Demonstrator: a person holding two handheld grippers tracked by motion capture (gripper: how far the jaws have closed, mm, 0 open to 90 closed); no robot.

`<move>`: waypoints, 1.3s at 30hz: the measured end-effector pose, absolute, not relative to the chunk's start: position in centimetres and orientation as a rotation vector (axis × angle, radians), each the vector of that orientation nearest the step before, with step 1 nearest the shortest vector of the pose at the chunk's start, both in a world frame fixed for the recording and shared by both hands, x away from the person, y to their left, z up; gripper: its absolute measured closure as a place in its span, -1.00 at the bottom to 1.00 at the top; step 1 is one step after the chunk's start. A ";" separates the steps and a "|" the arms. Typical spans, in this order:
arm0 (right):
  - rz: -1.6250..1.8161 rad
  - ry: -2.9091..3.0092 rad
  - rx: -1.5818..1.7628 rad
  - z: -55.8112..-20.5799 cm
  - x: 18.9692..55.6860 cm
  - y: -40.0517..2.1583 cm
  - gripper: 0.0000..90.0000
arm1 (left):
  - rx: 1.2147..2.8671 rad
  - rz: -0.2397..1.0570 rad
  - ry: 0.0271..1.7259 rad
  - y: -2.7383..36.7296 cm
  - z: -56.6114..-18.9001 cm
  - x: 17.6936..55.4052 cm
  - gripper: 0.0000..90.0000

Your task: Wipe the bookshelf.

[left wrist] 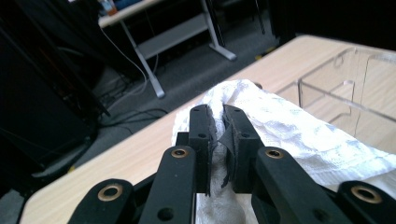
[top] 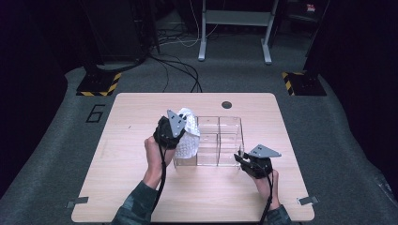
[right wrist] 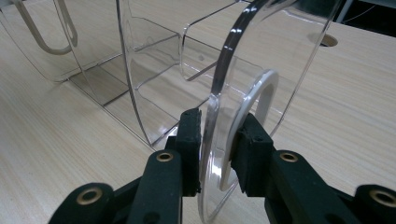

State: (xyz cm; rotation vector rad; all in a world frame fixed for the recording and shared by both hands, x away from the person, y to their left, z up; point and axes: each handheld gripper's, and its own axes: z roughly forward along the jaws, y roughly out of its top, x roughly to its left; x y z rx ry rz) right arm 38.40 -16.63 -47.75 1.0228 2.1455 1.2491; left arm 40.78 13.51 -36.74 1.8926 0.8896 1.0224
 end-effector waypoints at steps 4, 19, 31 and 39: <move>1.248 2.147 1.022 -47.7 38.4 -16.6 0.63 | 1.910 1.019 0.905 13.1 -37.3 41.3 0.83; 1.263 2.136 1.032 -47.9 38.4 -16.6 0.64 | 1.920 1.038 0.928 12.8 -37.5 42.1 0.83; 1.262 2.142 1.032 -47.9 38.3 -16.6 0.63 | 2.023 1.017 0.946 11.2 -41.2 41.2 0.83; 1.254 2.145 1.023 -47.8 38.4 -16.6 0.63 | 2.064 1.020 0.935 10.8 -42.8 40.2 0.84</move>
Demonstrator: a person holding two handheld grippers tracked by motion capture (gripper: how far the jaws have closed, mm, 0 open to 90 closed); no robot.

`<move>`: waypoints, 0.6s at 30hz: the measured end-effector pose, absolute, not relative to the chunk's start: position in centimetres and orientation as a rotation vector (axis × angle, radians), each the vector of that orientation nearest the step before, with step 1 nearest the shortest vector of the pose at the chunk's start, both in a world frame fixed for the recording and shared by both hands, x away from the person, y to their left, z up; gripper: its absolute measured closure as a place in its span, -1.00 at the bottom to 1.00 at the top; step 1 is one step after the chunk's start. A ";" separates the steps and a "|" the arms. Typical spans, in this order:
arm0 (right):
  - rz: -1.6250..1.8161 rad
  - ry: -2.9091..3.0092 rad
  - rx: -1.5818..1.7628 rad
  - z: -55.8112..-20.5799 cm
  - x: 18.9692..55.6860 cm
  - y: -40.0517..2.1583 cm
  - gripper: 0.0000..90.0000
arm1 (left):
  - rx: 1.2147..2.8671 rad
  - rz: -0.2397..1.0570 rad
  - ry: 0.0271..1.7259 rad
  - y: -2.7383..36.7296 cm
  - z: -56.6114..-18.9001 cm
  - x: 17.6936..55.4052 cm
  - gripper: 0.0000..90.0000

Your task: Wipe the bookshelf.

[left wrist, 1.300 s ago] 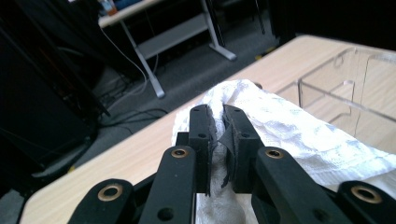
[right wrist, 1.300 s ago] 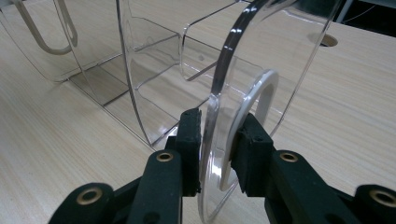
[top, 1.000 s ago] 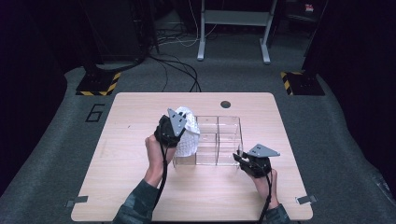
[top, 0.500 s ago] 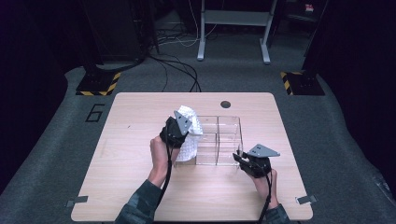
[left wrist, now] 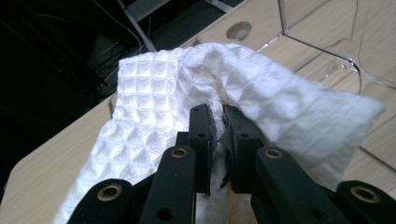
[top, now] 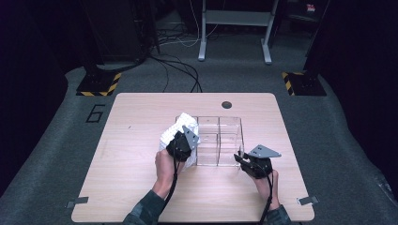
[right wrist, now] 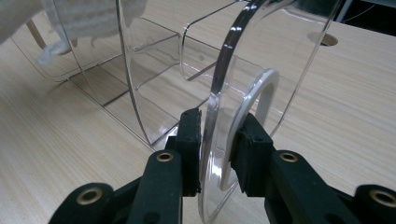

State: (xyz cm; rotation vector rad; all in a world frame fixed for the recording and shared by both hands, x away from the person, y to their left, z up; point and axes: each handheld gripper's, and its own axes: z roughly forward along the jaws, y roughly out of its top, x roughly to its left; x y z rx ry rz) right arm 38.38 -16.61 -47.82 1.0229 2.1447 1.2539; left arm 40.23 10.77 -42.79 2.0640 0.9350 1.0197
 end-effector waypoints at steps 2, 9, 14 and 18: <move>1.257 2.132 1.033 -47.8 38.3 -16.5 0.63 | 2.069 1.017 0.929 10.7 -43.4 40.0 0.83; 1.247 2.140 1.029 -47.8 38.3 -16.6 0.63 | 2.070 1.032 0.924 10.3 -44.9 39.4 0.83; 1.253 2.145 1.024 -47.8 38.4 -16.6 0.63 | 2.071 1.018 0.929 10.2 -45.8 39.2 0.84; 1.253 2.145 1.025 -47.8 38.4 -16.6 0.63 | 2.091 1.003 0.929 10.3 -47.0 39.0 0.84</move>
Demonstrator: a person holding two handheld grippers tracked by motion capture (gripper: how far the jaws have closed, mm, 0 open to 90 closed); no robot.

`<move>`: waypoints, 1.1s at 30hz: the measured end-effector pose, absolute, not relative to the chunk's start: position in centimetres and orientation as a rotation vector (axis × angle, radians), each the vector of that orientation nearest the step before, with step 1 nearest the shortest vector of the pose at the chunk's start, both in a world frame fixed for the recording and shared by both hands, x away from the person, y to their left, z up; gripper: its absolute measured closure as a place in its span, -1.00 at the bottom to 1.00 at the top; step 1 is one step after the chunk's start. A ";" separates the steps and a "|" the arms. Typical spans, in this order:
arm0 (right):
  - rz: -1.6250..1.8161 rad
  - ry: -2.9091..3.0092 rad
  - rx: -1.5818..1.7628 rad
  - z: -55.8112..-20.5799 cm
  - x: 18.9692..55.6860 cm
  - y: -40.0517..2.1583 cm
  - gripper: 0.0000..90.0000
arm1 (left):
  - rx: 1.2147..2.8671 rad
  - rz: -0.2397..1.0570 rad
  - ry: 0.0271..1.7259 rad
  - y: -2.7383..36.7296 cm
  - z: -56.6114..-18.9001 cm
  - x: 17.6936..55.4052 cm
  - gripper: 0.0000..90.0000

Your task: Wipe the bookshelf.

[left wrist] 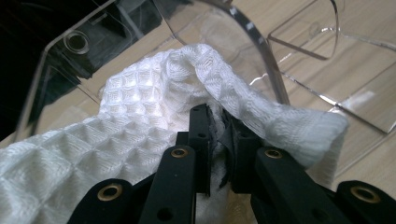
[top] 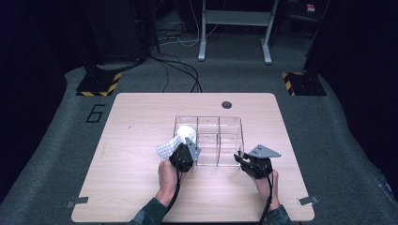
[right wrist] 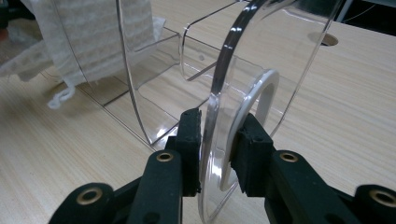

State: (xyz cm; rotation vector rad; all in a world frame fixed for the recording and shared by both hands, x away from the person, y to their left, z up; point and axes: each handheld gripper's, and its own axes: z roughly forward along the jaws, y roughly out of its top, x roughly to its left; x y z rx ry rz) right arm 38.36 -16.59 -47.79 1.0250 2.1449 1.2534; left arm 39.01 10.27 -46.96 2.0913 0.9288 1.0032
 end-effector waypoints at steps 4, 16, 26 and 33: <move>1.258 2.143 1.029 -47.8 38.4 -16.6 0.63 | 2.111 0.977 0.929 10.4 -47.8 38.9 0.84; 1.253 2.143 1.029 -47.8 38.4 -16.6 0.63 | 2.169 0.931 0.934 10.4 -49.7 38.8 0.84; 1.257 2.143 1.029 -47.8 38.4 -16.6 0.63 | 2.202 0.864 0.940 10.5 -50.4 38.5 0.83; 1.265 2.138 1.037 -47.9 38.3 -16.6 0.63 | 2.169 0.809 0.954 11.1 -50.1 38.0 0.83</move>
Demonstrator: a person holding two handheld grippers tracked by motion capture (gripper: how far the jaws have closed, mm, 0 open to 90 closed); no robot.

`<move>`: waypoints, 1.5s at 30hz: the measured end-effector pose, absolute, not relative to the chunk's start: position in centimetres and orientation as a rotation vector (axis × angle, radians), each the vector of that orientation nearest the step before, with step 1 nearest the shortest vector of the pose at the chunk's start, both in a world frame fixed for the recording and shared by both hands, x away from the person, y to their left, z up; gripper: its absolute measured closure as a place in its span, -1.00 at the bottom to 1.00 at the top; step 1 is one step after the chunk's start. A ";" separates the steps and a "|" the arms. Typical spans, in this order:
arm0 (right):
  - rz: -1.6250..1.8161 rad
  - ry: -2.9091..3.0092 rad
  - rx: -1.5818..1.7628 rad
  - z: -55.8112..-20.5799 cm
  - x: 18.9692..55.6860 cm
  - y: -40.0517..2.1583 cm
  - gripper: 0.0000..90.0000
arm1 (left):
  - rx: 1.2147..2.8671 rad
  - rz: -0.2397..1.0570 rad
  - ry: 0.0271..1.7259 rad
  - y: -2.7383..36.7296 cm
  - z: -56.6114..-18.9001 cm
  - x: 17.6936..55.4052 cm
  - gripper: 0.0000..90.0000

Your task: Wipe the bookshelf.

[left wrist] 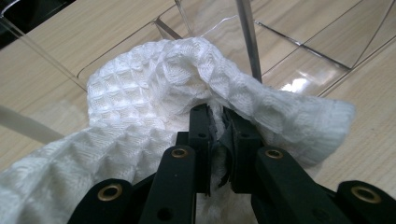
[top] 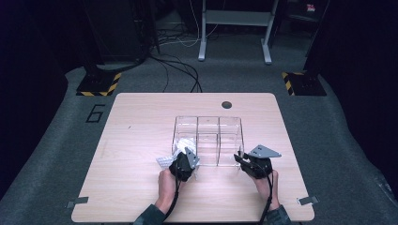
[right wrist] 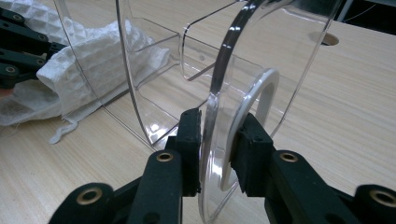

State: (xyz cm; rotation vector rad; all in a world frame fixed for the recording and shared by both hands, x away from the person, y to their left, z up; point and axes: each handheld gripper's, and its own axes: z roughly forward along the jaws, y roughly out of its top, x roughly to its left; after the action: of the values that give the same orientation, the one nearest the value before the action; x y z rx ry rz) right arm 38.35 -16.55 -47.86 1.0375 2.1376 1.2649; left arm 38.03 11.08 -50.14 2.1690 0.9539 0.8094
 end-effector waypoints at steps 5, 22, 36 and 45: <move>1.260 2.141 1.037 -47.8 38.4 -16.6 0.63 | 2.138 0.789 0.951 11.5 -49.6 37.2 0.83; 1.254 2.147 1.027 -47.8 38.4 -16.6 0.63 | 1.995 0.849 0.903 12.4 -45.6 35.2 0.83; 1.253 2.148 1.026 -47.8 38.4 -16.6 0.63 | 1.893 0.917 0.862 12.5 -40.8 36.5 0.83; 1.254 2.147 1.026 -47.8 38.4 -16.6 0.63 | 1.836 0.938 0.826 11.6 -37.7 38.2 0.83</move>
State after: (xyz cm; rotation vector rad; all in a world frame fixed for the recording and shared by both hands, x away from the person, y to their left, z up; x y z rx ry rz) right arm 38.42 -16.58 -47.78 1.0265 2.1471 1.2539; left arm 38.15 11.65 -37.73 1.8356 0.8260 0.9376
